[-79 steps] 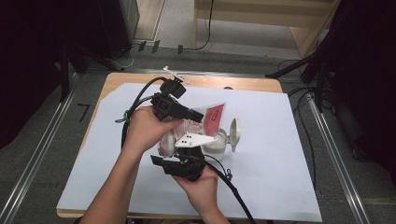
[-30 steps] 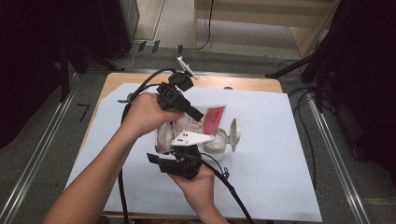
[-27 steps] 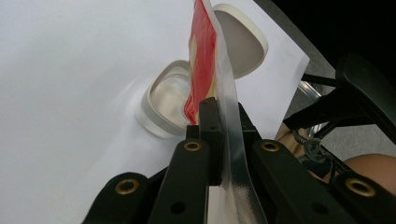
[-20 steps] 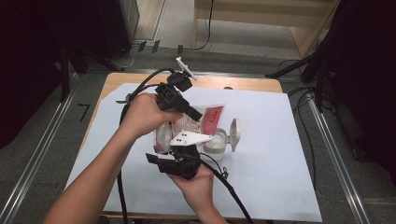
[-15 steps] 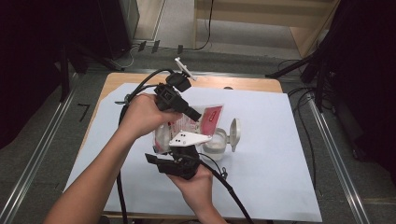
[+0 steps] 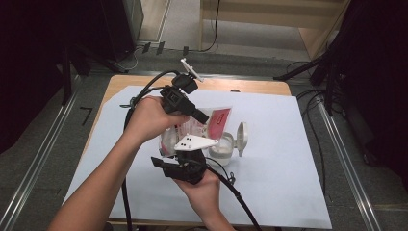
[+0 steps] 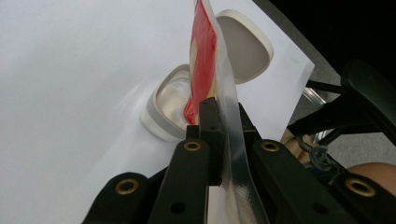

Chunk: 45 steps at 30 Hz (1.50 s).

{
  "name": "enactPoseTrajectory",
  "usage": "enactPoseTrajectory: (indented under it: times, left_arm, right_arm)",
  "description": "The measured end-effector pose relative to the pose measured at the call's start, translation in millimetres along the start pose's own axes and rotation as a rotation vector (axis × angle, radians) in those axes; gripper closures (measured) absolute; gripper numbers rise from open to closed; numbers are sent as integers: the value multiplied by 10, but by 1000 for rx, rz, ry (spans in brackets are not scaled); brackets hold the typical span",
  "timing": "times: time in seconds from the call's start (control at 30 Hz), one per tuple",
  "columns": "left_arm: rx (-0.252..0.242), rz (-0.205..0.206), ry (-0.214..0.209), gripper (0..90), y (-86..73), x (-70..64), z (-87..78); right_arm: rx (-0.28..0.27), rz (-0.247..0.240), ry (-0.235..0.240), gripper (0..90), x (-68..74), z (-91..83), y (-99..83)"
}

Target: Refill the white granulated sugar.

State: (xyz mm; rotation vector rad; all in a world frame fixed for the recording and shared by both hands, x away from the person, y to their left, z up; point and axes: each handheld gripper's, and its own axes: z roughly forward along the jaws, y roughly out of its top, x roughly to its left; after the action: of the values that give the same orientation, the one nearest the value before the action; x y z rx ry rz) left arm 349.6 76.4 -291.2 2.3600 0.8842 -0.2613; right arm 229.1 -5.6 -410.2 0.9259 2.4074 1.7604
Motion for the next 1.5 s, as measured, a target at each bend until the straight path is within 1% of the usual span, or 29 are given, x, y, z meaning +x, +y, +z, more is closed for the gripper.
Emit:
enactPoseTrajectory:
  times: [0.1,0.3,0.4,0.43,0.47,0.53,0.7,0.77,0.83,0.97,1.0,1.07,1.13,1.2,1.23,1.27,1.33,1.43,1.5]
  left_arm:
    - [-8,4,8,881,6,-29,6]
    - [5,8,12,881,27,-58,14]
    - [9,18,9,881,36,-67,21]
    - [13,14,7,881,40,-72,24]
    - [7,10,7,881,43,-81,31]
    - [9,12,10,881,47,-86,30]
    - [5,16,7,880,59,-92,28]
    - [13,19,9,880,70,-93,25]
    - [10,17,13,881,72,-96,57]
    - [15,20,16,881,79,-101,67]
    - [14,21,16,880,84,-93,76]
    - [17,19,16,880,86,-93,78]
    - [22,21,22,880,89,-89,86]
    - [24,19,23,881,92,-88,97]
    - [24,19,23,881,92,-88,97]
    - [25,19,24,881,93,-92,99]
    - [28,22,23,881,96,-93,99]
    - [25,21,24,882,97,-99,104]
    - [26,20,25,885,102,-102,105]
  right_arm:
    - [-3,-1,-6,615,-13,-7,1]
    - [-13,1,-1,634,-22,-27,-9]
    - [-19,-6,-7,645,-22,-41,-16]
    - [-19,-7,-10,645,-20,-48,-20]
    - [-27,-11,-12,649,-20,-57,-30]
    - [-26,-11,-12,651,-23,-63,-28]
    - [-28,-2,-14,649,-31,-76,-24]
    - [-28,0,-14,649,-32,-87,-17]
    - [-25,13,-7,646,-42,-88,-20]
    - [-30,13,-10,644,-53,-91,-33]
    - [-30,26,-3,641,-61,-97,-34]
    - [-26,30,2,640,-72,-102,-33]
    - [-24,40,11,634,-91,-102,-35]
    - [-20,60,17,618,-114,-98,-46]
    - [-20,60,17,618,-114,-98,-46]
    - [-22,82,29,625,-125,-101,-48]
    - [-27,96,34,627,-131,-106,-48]
    - [-30,104,31,628,-125,-108,-48]
    - [-33,110,37,628,-120,-119,-39]
